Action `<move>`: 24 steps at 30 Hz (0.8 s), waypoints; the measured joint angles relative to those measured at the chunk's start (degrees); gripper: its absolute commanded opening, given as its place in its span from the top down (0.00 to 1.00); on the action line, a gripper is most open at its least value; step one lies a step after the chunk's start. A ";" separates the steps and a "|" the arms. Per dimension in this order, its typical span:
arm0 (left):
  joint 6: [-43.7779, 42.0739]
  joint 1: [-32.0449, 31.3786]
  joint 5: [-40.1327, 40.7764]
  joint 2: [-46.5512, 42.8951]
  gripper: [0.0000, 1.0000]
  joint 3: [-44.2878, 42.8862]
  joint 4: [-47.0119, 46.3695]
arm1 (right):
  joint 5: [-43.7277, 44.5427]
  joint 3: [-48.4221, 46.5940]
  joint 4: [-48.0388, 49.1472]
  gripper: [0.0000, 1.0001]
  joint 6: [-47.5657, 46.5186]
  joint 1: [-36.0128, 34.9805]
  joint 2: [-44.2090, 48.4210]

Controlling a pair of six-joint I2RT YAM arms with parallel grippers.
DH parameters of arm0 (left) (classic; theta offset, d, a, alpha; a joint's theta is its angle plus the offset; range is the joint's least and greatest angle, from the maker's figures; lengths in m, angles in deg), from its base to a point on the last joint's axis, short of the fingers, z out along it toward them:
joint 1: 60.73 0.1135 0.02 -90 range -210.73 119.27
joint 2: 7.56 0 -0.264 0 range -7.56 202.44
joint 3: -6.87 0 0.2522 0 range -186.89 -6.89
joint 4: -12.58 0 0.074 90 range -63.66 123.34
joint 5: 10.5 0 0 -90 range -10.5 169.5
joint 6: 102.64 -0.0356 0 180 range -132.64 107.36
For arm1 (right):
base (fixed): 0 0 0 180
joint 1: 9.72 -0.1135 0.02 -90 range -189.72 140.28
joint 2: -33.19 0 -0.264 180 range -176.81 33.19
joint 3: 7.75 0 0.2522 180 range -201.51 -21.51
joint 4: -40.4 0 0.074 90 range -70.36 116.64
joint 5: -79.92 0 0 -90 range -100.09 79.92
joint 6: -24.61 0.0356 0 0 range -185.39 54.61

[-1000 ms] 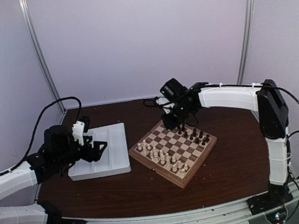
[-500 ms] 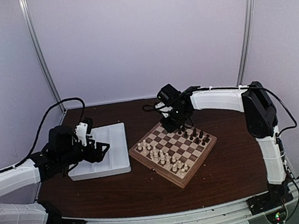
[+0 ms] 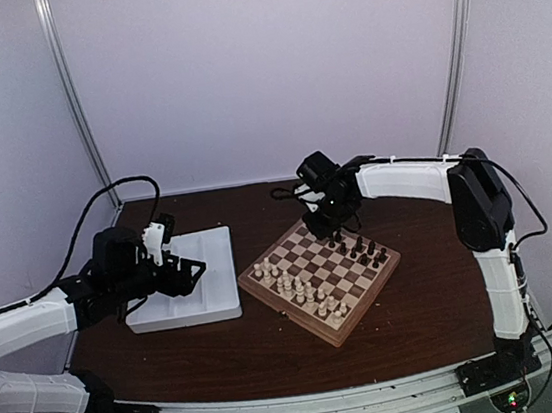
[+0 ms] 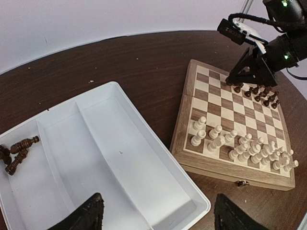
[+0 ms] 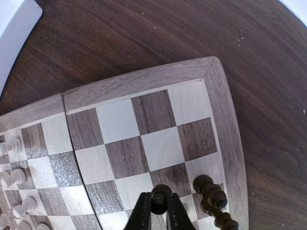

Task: Set up the chess pieces on the board
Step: Place the chess piece on the chessboard.

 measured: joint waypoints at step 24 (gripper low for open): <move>0.04 0.00 -0.22 0.46 0.21 -0.31 0.15 | 0.46 1.16 1.11 0.83 1.49 1.11 -1.31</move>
